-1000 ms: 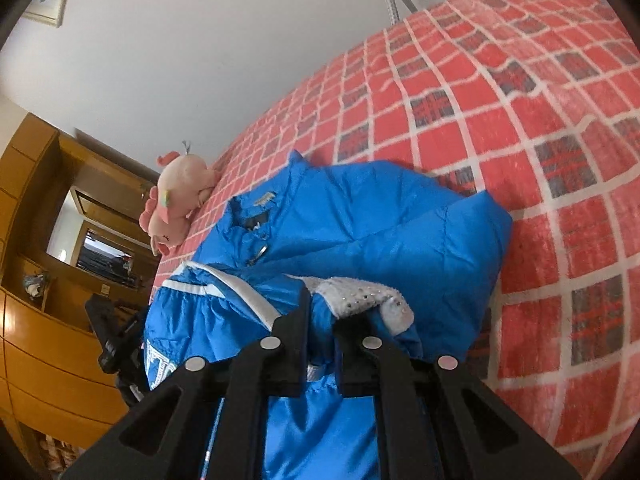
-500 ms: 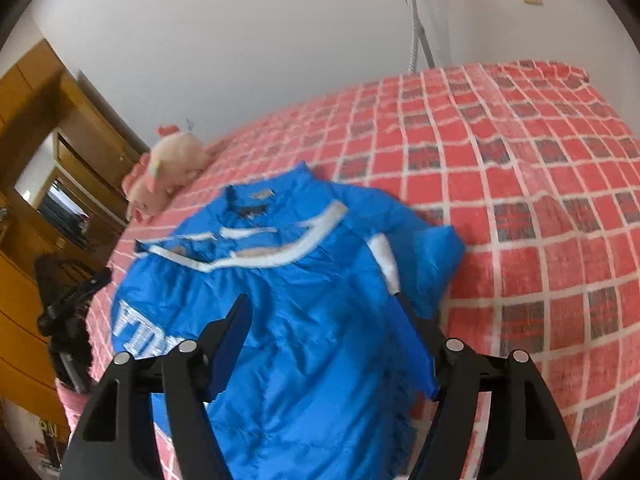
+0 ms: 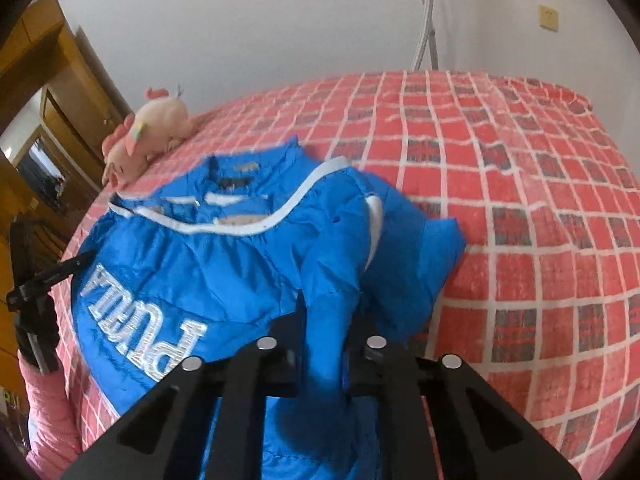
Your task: Fold large clothes
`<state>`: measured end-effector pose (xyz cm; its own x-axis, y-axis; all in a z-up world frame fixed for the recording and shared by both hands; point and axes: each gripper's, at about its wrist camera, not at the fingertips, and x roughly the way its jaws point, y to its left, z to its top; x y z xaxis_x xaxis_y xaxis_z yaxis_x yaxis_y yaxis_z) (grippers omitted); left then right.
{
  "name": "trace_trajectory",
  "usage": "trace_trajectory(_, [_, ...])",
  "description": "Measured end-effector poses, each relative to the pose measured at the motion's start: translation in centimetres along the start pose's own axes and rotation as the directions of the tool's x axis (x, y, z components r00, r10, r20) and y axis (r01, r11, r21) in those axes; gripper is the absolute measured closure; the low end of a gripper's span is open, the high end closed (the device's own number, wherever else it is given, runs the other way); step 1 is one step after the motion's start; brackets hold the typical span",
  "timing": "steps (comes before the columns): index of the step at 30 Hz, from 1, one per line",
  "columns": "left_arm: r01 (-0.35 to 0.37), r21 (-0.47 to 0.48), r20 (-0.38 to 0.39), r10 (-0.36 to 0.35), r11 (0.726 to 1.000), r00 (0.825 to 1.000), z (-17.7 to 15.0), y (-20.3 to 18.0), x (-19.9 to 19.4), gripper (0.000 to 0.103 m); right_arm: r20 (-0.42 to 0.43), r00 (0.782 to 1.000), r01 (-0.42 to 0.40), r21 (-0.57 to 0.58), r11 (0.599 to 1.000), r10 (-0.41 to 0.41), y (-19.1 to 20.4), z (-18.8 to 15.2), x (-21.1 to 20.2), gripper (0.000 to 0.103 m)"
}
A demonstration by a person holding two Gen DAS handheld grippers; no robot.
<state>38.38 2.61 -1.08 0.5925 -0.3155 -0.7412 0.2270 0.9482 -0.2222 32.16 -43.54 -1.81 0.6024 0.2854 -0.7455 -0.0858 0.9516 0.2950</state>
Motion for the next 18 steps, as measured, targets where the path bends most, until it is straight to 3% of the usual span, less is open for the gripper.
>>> trace_trajectory(5, [0.012,-0.023,0.177,-0.007,1.0,0.984,2.4,-1.2,-2.6,0.096,0.11,0.994,-0.009,0.048,0.999,0.004,-0.1,2.6,-1.8,0.094])
trace_trajectory(8, [-0.057,0.001,0.236,0.056,0.998,0.97,4.2,-2.2,-2.1,0.096,0.124,0.991,0.044,0.073,0.996,-0.053,-0.5,4.7,-0.6,0.094])
trace_trajectory(13, [-0.087,-0.033,0.171,0.092,0.996,0.981,6.9,-1.1,2.6,0.096,0.065,0.996,0.058,0.139,0.989,-0.068,-2.3,7.2,4.0,0.094])
trace_trajectory(18, [-0.136,-0.069,0.032,0.139,0.988,0.99,6.2,1.1,8.7,0.093,-0.016,0.997,0.08,0.191,0.978,-0.078,-4.6,6.7,9.1,0.093])
